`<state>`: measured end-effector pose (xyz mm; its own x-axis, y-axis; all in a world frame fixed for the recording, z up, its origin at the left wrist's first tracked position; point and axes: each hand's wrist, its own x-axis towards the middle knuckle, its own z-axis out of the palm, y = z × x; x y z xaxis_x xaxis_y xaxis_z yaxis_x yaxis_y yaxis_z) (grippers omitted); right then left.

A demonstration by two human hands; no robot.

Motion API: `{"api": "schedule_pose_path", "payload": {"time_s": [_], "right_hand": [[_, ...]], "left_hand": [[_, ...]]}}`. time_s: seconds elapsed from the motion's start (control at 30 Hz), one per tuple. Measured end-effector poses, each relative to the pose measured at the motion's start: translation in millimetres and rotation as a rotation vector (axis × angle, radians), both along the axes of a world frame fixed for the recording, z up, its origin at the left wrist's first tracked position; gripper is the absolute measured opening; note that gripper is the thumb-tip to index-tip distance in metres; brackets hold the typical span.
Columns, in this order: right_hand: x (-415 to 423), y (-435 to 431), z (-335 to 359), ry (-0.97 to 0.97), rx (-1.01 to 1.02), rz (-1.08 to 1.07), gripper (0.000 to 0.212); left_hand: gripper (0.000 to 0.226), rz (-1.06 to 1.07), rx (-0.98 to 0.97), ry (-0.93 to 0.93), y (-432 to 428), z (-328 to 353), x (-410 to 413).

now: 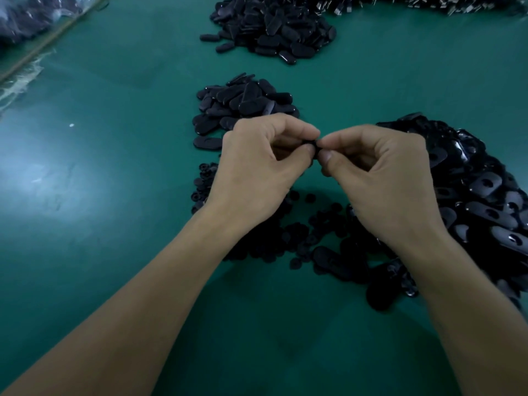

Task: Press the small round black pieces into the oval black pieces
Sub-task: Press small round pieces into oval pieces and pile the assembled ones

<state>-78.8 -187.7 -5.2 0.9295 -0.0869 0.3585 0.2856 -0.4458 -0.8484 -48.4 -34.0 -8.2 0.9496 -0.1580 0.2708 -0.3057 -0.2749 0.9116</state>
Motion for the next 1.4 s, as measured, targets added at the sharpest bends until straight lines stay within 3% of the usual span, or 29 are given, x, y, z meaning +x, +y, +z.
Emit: {"api": "schedule_pose_path", "payload": {"time_s": [0.4, 0.63, 0.83, 1.07, 1.4], "right_hand": [[0.6, -3.3, -1.3, 0.055, 0.111, -0.019, 0.028], [0.7, -2.6, -1.8, -0.005, 0.033, -0.058, 0.02], [-0.3, -0.4, -0.7, -0.059, -0.055, -0.036, 0.022], [0.0, -1.3, 2.0, -0.024, 0.061, -0.006, 0.026], [-1.1, -2.1, 3.3, -0.04, 0.006, -0.019, 0.024]], "left_hand": [[0.021, -0.003, 0.068, -0.09, -2.6, 0.4, -4.9], [0.023, 0.038, 0.064, -0.104, -2.3, 1.9, -5.5], [0.02, 0.091, -0.003, -0.018, -0.2, 1.6, -2.2], [0.017, 0.042, -0.164, 0.083, 1.1, 2.6, -0.7], [0.019, 0.037, -0.223, 0.121, 1.9, 2.4, 2.1]]}}
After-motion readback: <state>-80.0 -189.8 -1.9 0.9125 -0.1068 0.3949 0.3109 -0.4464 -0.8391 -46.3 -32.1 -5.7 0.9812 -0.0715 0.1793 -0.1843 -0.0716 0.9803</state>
